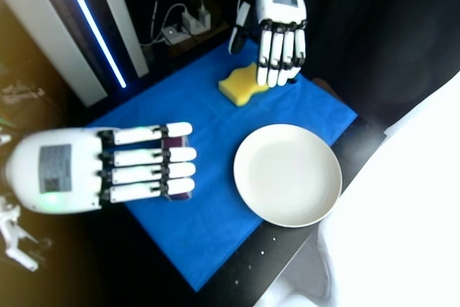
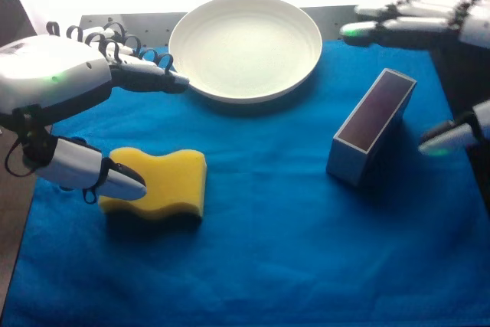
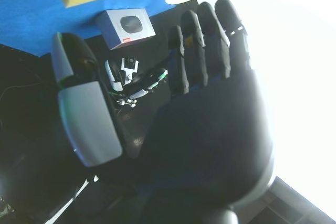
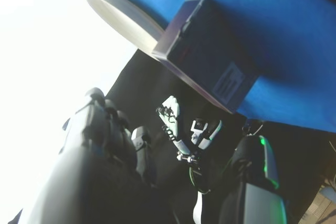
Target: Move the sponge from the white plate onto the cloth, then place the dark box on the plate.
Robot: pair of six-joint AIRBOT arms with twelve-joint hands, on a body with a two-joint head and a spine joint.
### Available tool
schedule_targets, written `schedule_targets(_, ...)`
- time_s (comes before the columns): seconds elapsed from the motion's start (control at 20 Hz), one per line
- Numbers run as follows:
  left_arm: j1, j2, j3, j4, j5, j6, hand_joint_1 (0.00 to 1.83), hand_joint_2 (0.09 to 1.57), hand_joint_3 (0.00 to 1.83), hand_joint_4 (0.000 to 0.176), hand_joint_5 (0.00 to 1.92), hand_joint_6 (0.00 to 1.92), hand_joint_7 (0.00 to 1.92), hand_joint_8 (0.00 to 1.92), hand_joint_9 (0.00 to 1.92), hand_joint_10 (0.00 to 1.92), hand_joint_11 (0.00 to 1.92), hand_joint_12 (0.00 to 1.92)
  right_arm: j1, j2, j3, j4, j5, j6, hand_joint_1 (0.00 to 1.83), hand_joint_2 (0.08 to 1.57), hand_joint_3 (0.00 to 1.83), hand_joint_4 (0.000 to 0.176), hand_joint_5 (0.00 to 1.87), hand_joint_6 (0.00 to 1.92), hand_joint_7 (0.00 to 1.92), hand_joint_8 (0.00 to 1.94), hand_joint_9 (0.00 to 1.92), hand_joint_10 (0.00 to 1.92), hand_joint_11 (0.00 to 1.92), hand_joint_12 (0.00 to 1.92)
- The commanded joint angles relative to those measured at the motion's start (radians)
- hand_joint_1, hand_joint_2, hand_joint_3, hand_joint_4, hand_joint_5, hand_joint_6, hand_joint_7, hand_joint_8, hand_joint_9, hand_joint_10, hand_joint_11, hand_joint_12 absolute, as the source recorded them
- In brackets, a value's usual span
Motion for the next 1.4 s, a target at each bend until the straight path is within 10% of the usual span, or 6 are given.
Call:
schedule_targets(0.0,-0.011,0.000,-0.004,-0.022,-0.117,0.001,0.85,0.86,0.00,0.000,0.42,0.00,0.46,0.00,0.27,0.54,0.01,1.27,0.029,-0.008,0.006,0.034,0.047,0.006,0.99,0.84,0.00,0.127,0.10,0.00,0.00,0.00,0.00,0.00,0.03,0.01)
schedule_targets(0.25,-0.011,-0.001,-0.004,-0.022,-0.116,0.002,0.85,0.86,0.00,0.000,0.42,0.00,0.46,0.00,0.27,0.53,0.01,1.27,0.094,-0.112,0.121,-0.186,0.018,0.218,0.99,0.84,0.00,0.127,0.10,0.00,0.00,0.00,0.00,0.00,0.03,0.01)
schedule_targets(0.3,-0.011,-0.002,-0.004,-0.022,-0.114,0.001,0.74,0.82,0.00,0.117,0.08,0.00,0.09,0.00,0.05,0.11,0.00,0.27,0.097,-0.125,0.136,-0.209,0.017,0.238,0.90,0.84,0.00,0.105,0.13,0.01,0.00,0.00,0.00,0.00,0.02,0.01)
schedule_targets(0.4,-0.011,-0.003,-0.003,-0.022,-0.112,0.001,0.67,0.82,0.00,0.164,0.00,0.00,0.00,0.00,0.00,0.00,0.00,0.01,0.115,-0.127,0.138,-0.253,-0.001,0.246,0.88,0.84,0.00,0.108,0.15,0.02,0.00,0.00,0.00,0.00,0.00,0.00)
schedule_targets(0.9,-0.009,-0.003,-0.003,-0.029,-0.105,0.001,0.76,0.87,0.01,0.154,0.00,0.00,0.00,0.00,0.00,0.00,0.00,0.00,0.159,-0.127,0.135,-0.388,-0.033,0.289,1.06,0.99,0.00,0.046,0.83,0.03,0.70,0.08,0.60,0.09,0.02,1.27)
schedule_targets(1.35,-0.006,-0.003,-0.005,-0.037,-0.113,0.000,0.74,0.88,0.01,0.110,0.00,0.00,0.00,0.00,0.00,0.00,0.00,0.00,0.159,-0.127,0.138,-0.402,-0.075,0.288,1.19,1.17,0.00,0.000,0.89,1.01,0.77,1.43,0.67,1.59,0.62,1.77)
